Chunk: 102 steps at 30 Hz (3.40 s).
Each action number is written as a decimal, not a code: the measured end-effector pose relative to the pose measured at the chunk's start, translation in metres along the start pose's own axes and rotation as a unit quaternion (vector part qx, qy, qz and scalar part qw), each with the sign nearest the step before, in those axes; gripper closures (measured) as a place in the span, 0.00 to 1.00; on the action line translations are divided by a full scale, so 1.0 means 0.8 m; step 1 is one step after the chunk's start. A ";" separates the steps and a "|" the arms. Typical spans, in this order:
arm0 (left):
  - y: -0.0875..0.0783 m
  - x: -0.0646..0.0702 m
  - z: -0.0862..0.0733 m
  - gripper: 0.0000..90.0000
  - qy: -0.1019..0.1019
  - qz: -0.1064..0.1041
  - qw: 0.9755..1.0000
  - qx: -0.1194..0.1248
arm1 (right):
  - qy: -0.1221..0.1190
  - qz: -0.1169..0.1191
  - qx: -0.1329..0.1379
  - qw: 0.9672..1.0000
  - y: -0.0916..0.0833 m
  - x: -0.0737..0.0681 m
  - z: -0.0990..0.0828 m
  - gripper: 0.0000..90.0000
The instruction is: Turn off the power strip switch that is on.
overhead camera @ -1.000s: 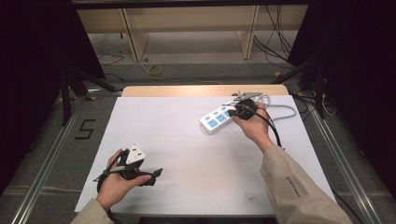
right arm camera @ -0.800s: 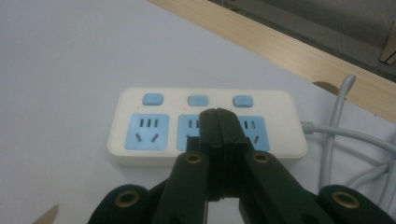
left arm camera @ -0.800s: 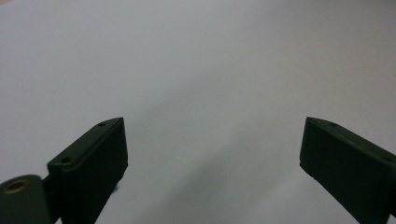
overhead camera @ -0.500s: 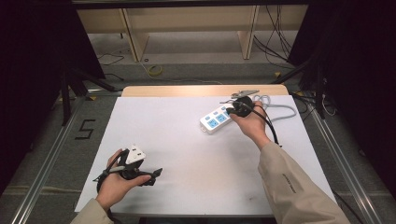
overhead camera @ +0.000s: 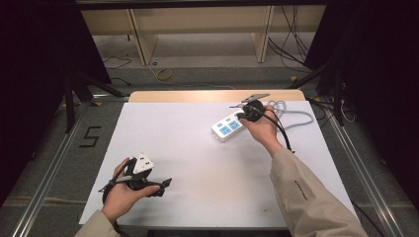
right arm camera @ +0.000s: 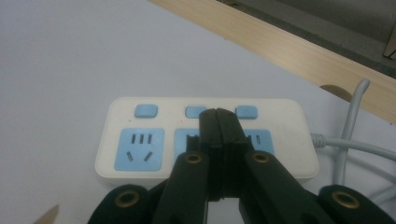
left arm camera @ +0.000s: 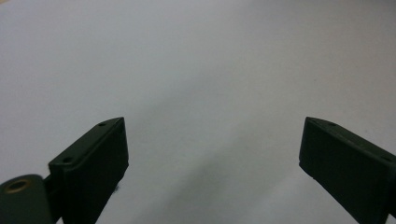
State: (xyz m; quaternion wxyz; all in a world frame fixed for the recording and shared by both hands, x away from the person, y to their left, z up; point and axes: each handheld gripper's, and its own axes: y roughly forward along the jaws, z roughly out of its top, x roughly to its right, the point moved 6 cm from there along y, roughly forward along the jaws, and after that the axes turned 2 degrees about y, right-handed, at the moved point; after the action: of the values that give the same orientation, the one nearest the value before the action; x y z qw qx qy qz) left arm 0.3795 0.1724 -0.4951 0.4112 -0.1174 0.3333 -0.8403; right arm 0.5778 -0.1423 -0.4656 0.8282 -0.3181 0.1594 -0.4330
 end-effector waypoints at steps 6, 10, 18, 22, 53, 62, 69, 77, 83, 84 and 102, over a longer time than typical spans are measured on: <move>0.000 0.000 0.000 0.09 0.004 0.000 1.000 -0.002 | 0.002 -0.001 -0.004 1.000 0.006 0.001 -0.002 1.00; 0.000 0.000 0.000 0.09 0.004 0.001 1.000 -0.002 | 0.001 0.000 -0.007 1.000 0.010 0.001 -0.003 1.00; 0.000 0.000 0.000 0.09 0.004 0.000 1.000 -0.001 | 0.001 0.001 -0.010 1.000 0.018 -0.002 -0.002 1.00; 0.000 0.000 0.000 0.09 0.005 0.001 1.000 -0.002 | 0.002 0.002 -0.013 1.000 0.021 -0.004 -0.001 1.00; 0.000 -0.001 0.000 0.09 0.006 0.001 1.000 -0.001 | 0.006 0.004 -0.024 1.000 0.048 -0.007 0.001 1.00; 0.000 -0.001 0.000 0.09 0.006 0.001 1.000 -0.001 | 0.009 0.005 -0.028 1.000 0.054 -0.007 0.002 1.00; 0.000 -0.001 0.000 0.10 0.006 0.000 1.000 -0.001 | 0.006 0.006 -0.027 1.000 0.059 -0.010 0.007 1.00; 0.000 0.000 0.000 0.10 0.006 0.000 1.000 -0.001 | 0.002 0.006 -0.031 1.000 0.066 -0.013 0.009 1.00; 0.000 0.000 0.000 0.10 0.006 0.000 1.000 -0.001 | 0.006 0.004 -0.035 0.999 0.070 -0.012 0.006 1.00; 0.000 0.000 0.000 0.10 0.005 0.000 1.000 -0.001 | 0.006 0.005 -0.035 0.999 0.071 -0.012 0.006 1.00; 0.000 0.000 0.000 0.10 0.005 0.000 1.000 -0.001 | 0.006 0.004 -0.038 0.999 0.076 -0.014 0.008 1.00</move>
State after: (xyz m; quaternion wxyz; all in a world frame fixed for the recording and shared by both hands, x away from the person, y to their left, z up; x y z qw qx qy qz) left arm 0.3794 0.1726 -0.4952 0.4095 -0.1138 0.3356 -0.8407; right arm 0.6125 -0.1052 -0.5018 0.8161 -0.3463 0.1823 -0.4253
